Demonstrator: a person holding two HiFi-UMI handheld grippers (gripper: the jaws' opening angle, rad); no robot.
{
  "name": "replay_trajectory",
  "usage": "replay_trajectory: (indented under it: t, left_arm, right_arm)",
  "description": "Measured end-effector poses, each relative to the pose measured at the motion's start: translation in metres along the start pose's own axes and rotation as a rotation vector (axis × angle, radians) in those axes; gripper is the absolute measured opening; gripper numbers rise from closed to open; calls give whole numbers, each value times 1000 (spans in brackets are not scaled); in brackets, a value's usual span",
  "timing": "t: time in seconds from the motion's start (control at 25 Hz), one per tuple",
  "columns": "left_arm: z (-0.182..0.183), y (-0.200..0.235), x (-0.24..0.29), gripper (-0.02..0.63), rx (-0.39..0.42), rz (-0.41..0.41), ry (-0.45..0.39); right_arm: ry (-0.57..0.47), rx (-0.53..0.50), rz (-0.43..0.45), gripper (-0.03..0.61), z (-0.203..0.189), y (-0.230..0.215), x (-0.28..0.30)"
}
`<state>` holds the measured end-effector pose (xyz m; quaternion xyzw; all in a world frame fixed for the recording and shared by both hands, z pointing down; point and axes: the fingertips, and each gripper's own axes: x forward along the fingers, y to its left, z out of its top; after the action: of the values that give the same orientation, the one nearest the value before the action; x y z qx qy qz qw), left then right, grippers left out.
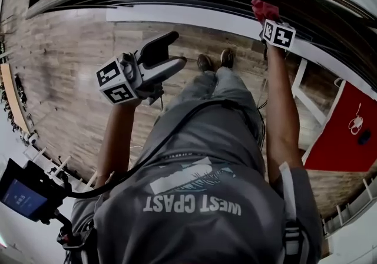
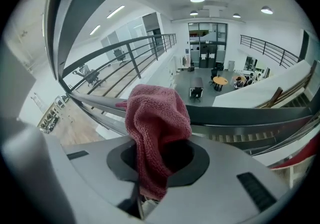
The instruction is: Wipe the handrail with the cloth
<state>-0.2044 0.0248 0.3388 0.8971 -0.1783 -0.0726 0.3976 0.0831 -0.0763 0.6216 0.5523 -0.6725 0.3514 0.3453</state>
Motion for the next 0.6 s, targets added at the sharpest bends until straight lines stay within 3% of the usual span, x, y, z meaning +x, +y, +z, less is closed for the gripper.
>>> replay_trajectory:
  t: [0.12,0.24,0.48,0.6]
  left_arm:
    - [-1,3,-18,327,17,18,21]
    - [6,11,-28,327,39,48,15]
    - [-5,3,-25,327,5,36,14]
    - [-1,3,-12,327,1,22,4]
  right_arm:
    - [10,20,46,72,-22,30,7]
    - [-3,0,95,72,-20,58,13]
    - [33,-38,147,72,-26,70,10]
    - [33,-61,132,72,-12,53,2]
